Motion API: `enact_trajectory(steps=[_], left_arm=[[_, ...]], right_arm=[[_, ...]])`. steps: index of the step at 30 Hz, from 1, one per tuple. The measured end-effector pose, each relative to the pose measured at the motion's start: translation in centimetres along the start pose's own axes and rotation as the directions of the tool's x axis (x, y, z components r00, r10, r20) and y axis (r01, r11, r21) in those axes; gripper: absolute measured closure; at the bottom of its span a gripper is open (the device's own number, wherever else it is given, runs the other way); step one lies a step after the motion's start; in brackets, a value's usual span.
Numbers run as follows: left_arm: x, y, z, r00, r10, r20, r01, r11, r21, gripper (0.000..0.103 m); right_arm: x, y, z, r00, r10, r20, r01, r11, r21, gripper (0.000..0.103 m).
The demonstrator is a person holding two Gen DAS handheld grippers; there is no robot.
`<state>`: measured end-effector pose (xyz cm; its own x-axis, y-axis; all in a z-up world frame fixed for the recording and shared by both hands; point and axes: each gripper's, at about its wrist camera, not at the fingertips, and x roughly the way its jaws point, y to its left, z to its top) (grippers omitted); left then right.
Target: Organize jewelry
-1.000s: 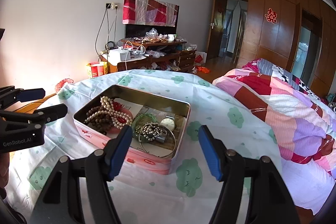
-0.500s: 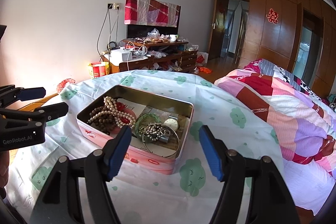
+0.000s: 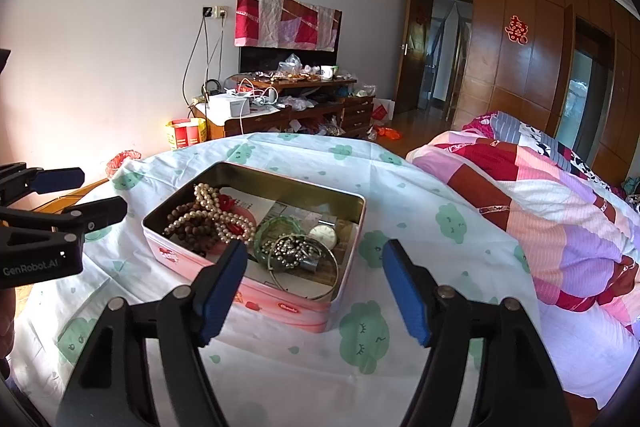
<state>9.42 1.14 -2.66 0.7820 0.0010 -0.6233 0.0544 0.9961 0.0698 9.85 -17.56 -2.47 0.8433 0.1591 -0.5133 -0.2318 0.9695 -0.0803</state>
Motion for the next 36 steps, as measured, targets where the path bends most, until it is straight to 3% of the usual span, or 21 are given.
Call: enact_trajectory(steps=[36], left_arm=[[0.0, -0.6, -0.3, 1.0, 0.026, 0.004, -0.026, 1.0, 0.014, 0.032]], right_arm=[[0.0, -1.0, -0.1, 1.0, -0.031, 0.005, 0.031, 0.999, 0.015, 0.023]])
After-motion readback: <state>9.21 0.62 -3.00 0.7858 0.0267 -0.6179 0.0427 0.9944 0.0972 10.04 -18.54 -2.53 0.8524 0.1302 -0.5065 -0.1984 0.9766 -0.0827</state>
